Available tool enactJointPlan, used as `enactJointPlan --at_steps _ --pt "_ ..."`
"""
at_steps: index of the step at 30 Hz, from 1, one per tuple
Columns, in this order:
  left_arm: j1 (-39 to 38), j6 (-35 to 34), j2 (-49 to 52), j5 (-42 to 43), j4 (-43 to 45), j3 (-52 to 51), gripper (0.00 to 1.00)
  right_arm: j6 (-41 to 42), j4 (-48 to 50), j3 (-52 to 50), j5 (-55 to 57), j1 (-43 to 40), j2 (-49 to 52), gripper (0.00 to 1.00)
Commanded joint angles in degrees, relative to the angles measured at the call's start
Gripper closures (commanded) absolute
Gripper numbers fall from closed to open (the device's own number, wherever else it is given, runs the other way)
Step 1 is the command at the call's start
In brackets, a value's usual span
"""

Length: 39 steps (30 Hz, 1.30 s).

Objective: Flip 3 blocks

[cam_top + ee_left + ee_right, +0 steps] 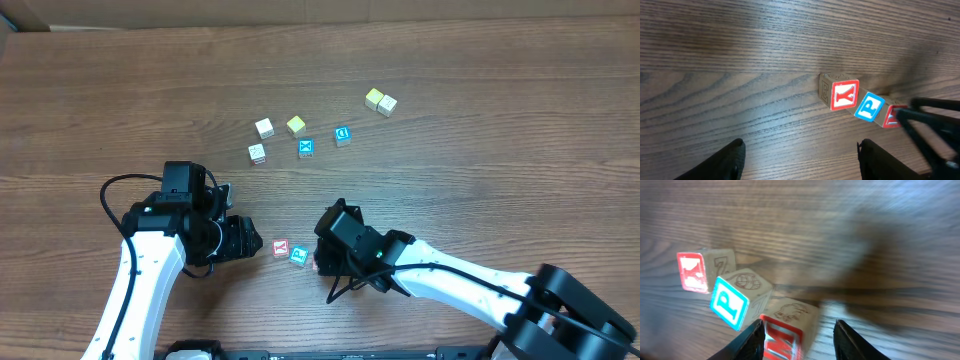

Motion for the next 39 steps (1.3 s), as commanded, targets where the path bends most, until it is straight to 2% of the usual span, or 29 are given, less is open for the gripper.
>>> enactJointPlan --at_steps 1,4,5,6,8,9,12,17,23,30,39 --pt "0.3 1.1 -0.9 0.4 0.1 -0.3 0.36 -5.1 -3.9 6.1 8.6 0.2 -6.1 0.54" --pt "0.2 1.6 -0.9 0.4 0.2 -0.3 0.38 -5.9 -10.8 10.1 12.3 0.1 -9.1 0.54" --pt "0.1 2.2 -0.9 0.4 0.4 -0.3 0.49 -7.2 -13.0 11.7 12.7 0.0 -10.1 0.54" --pt "0.0 2.4 -0.8 0.4 0.6 -0.3 0.65 -8.0 -15.1 12.9 12.7 -0.2 -10.8 0.55" --pt "0.0 2.4 -0.3 0.4 1.5 -0.3 0.9 -8.6 -19.7 15.6 12.7 -0.8 -12.0 0.66" --pt "0.0 2.3 0.2 0.4 2.2 -0.3 0.96 -8.5 -21.8 16.7 12.7 -1.1 -12.4 0.75" --pt "0.0 -0.3 3.0 0.6 4.6 -0.3 0.96 -8.5 -26.7 18.2 10.5 -1.7 -13.3 0.88" --pt "0.0 -0.2 11.3 1.5 8.9 -0.3 0.96 -3.9 -33.9 17.1 9.2 -1.8 -13.4 0.95" --pt "-1.3 2.4 19.4 3.1 16.9 -0.3 0.96 -2.7 -34.2 13.2 5.5 -1.8 -13.4 0.96" --pt "-6.3 2.4 22.8 3.9 25.7 -0.3 0.96 -2.8 -34.1 11.7 2.7 -1.6 -13.4 0.96" --pt "-13.4 2.4 23.1 5.1 27.3 -0.3 0.96 -2.8 -35.2 11.7 2.7 -1.6 -13.4 0.95"
